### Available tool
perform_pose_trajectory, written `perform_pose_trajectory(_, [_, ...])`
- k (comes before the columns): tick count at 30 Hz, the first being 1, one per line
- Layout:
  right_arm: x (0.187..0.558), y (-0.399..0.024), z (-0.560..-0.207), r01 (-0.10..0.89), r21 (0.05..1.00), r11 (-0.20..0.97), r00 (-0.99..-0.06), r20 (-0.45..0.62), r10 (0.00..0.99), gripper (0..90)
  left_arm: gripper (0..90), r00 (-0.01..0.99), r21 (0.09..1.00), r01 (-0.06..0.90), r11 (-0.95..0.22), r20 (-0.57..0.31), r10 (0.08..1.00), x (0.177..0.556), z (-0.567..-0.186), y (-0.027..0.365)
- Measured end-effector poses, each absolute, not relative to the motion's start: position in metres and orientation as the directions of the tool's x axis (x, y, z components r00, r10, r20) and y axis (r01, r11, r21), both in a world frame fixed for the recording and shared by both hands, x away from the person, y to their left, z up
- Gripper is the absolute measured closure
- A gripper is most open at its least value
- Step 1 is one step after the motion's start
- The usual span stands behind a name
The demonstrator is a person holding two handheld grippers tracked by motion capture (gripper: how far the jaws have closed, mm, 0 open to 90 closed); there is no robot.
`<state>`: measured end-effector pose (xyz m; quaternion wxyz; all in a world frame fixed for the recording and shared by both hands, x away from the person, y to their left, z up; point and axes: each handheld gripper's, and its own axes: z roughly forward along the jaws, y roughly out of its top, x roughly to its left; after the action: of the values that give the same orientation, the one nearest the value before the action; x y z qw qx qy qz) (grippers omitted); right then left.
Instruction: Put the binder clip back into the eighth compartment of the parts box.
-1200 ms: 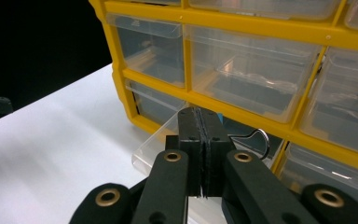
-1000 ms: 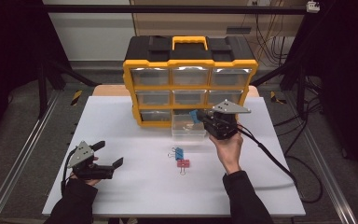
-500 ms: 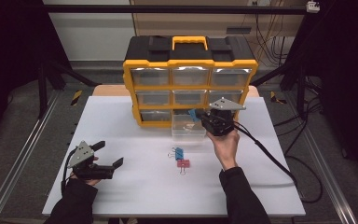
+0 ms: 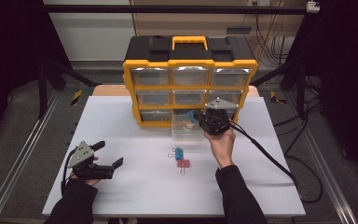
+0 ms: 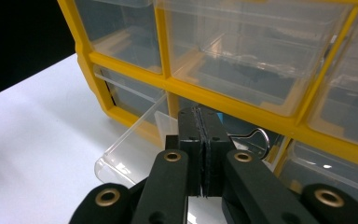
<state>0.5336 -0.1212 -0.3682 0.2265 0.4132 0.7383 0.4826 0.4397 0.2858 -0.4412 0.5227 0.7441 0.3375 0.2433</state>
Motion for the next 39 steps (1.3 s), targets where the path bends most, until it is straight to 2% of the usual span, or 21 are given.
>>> perform_pose_trajectory(28, [0.545, -0.112, -0.397, 0.477, 0.857, 0.194, -0.537, 0.109, 0.836, 89.3, 1.3, 0.654, 0.942, 0.248, -0.225, 0.009, 0.756, 0.440, -0.441, 0.286])
perform_pose_trajectory(39, [0.547, -0.111, -0.402, 0.492, 0.844, 0.215, -0.531, 0.096, 0.842, 89.2, 1.3, 0.654, 0.942, 0.247, -0.226, 0.010, 0.756, 0.440, -0.441, 0.286])
